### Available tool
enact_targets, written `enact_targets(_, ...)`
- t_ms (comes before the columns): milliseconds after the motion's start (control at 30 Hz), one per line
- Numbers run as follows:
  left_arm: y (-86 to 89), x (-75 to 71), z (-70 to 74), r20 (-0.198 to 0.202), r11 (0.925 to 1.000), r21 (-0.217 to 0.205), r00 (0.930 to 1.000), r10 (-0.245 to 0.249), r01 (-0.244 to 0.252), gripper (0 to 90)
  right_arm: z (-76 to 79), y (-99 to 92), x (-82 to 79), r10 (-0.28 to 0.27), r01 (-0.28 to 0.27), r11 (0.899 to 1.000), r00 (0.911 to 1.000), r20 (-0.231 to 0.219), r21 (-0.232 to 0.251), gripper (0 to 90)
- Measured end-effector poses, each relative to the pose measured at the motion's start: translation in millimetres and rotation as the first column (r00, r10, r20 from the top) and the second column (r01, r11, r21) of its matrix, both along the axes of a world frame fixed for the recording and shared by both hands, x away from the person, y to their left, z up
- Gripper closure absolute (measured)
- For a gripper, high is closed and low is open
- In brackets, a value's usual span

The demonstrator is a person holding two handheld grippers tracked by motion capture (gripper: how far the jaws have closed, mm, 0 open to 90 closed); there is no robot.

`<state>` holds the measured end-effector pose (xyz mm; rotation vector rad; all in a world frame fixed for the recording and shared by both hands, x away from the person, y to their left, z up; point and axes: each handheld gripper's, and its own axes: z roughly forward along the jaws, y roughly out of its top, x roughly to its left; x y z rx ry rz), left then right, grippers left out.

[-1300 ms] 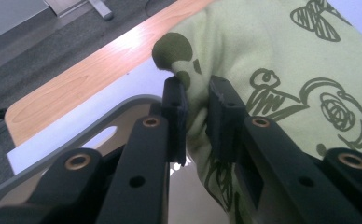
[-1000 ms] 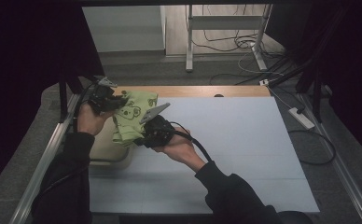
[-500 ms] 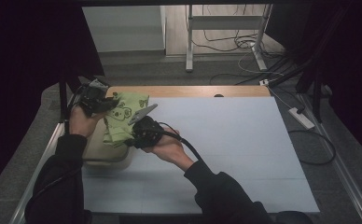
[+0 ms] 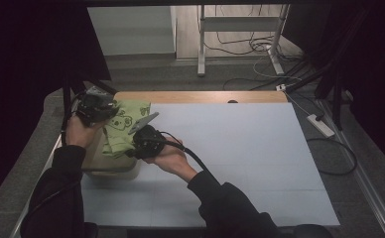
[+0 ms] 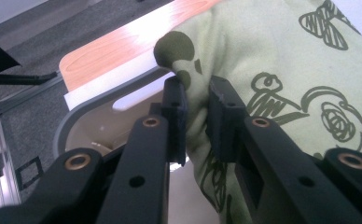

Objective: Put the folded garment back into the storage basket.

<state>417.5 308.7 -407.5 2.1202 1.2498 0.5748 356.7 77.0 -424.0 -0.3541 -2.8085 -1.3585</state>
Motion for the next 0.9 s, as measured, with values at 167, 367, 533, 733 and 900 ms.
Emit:
enact_targets(167, 6.2, -1.3, -0.9, -0.002, 0.9999, 0.000, 0.9999, 0.013, -0.013, 77.9, -1.9, 7.3, -0.4, 0.003, -0.003, 1.000, 1.0000, -0.001, 0.002, 78.1)
enact_targets(367, 12.6, -2.9, -2.4, -0.004, 0.9996, 0.008, 0.9996, 0.027, -0.027, 77.9, -3.8, 15.6, -1.2, 0.005, -0.005, 1.000, 1.0000, 0.003, -0.004, 78.0)
enact_targets(533, 18.2, -4.3, -4.2, -0.007, 0.9992, 0.010, 0.9993, 0.038, -0.038, 77.9, -6.0, 22.7, -2.0, 0.007, -0.007, 1.000, 1.0000, 0.004, -0.005, 78.0)
enact_targets(733, 24.7, -5.7, -6.8, -0.008, 0.9986, 0.015, 0.9987, 0.051, -0.051, 77.8, -9.6, 30.6, -2.2, 0.011, -0.011, 1.000, 0.9999, 0.002, -0.008, 77.9)
enact_targets(900, 29.4, -6.2, -10.1, -0.012, 0.9982, 0.012, 0.9982, 0.059, -0.059, 77.8, -12.7, 35.8, -2.4, 0.010, -0.010, 1.000, 0.9999, 0.000, -0.008, 77.9)
